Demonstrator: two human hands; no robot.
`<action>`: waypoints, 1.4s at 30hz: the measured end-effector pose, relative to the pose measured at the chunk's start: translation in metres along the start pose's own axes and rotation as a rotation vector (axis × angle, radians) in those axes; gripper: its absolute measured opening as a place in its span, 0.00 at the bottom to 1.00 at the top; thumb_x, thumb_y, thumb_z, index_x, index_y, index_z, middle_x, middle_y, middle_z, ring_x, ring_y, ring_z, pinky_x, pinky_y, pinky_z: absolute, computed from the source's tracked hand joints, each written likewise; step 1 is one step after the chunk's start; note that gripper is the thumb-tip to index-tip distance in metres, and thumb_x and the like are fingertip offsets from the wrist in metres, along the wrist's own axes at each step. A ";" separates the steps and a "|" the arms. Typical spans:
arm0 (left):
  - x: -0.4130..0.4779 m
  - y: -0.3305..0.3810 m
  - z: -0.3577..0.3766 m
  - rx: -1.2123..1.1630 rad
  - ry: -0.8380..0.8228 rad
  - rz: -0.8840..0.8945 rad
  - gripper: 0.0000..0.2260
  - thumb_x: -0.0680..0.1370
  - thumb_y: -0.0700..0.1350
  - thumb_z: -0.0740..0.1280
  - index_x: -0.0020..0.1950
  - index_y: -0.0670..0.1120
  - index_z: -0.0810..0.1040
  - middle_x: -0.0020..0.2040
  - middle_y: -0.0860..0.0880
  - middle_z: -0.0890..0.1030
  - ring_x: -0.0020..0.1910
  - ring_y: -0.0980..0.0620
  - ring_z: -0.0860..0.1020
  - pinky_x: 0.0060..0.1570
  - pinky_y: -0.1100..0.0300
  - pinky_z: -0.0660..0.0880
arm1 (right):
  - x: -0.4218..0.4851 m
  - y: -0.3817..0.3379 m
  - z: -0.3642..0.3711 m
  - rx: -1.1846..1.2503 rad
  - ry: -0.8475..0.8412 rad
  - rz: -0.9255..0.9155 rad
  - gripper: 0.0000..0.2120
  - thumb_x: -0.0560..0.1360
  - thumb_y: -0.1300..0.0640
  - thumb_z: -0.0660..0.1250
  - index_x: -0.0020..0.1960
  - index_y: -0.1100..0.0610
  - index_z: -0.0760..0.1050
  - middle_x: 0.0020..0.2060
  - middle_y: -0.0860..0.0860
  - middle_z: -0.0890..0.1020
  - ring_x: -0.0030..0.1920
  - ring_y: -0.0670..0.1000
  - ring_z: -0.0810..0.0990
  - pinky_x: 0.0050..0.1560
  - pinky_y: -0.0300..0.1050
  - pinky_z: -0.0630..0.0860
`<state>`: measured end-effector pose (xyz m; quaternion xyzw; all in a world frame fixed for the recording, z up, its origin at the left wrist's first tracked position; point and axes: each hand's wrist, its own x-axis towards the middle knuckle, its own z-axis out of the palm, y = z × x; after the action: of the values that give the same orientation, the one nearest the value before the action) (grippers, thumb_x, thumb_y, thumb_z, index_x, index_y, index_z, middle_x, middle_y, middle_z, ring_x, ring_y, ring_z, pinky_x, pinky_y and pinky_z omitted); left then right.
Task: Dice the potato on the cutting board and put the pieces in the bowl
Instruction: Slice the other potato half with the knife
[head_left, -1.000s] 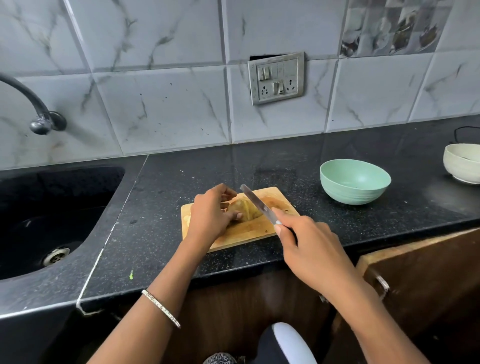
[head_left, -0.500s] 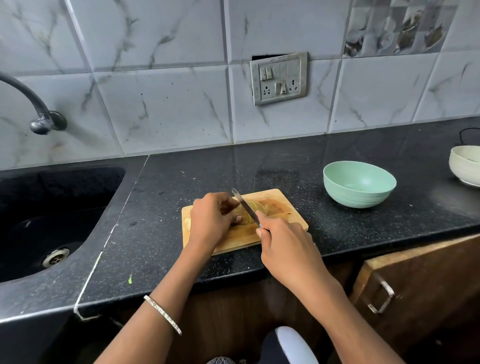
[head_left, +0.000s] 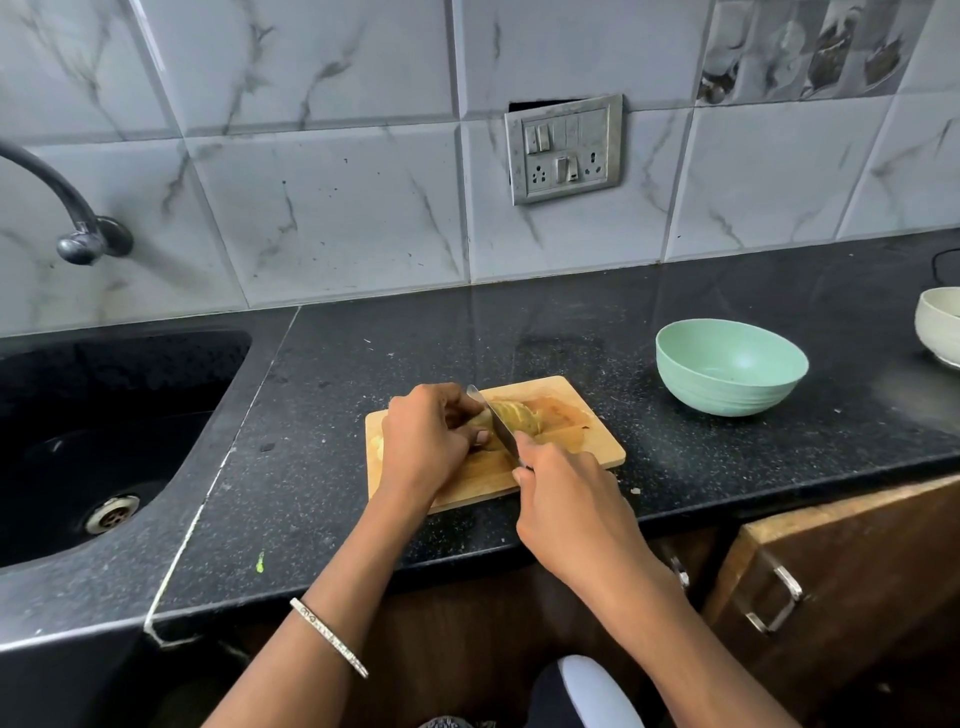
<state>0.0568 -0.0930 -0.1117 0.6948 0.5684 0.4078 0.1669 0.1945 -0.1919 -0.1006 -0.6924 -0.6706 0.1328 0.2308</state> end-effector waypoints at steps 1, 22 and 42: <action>0.001 0.000 0.000 0.003 -0.007 -0.004 0.10 0.66 0.42 0.80 0.43 0.51 0.85 0.40 0.57 0.85 0.42 0.60 0.83 0.51 0.57 0.80 | 0.001 -0.002 0.001 -0.002 0.000 0.007 0.23 0.84 0.56 0.60 0.78 0.47 0.63 0.59 0.53 0.80 0.58 0.58 0.79 0.45 0.48 0.72; 0.000 0.000 -0.003 0.044 -0.012 0.016 0.10 0.65 0.45 0.81 0.43 0.50 0.84 0.40 0.55 0.85 0.43 0.59 0.83 0.52 0.58 0.79 | -0.001 0.000 0.008 -0.080 -0.041 -0.011 0.26 0.83 0.57 0.60 0.79 0.47 0.61 0.60 0.55 0.79 0.60 0.61 0.79 0.46 0.50 0.72; -0.009 -0.003 -0.005 0.029 -0.031 0.004 0.12 0.67 0.40 0.80 0.46 0.49 0.82 0.39 0.58 0.81 0.41 0.59 0.82 0.49 0.64 0.79 | -0.018 -0.003 -0.002 -0.044 0.081 -0.058 0.24 0.85 0.50 0.54 0.80 0.44 0.58 0.56 0.51 0.82 0.56 0.58 0.81 0.44 0.49 0.73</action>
<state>0.0514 -0.1016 -0.1139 0.7046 0.5702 0.3890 0.1647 0.1915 -0.2102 -0.0998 -0.6823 -0.6834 0.0829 0.2462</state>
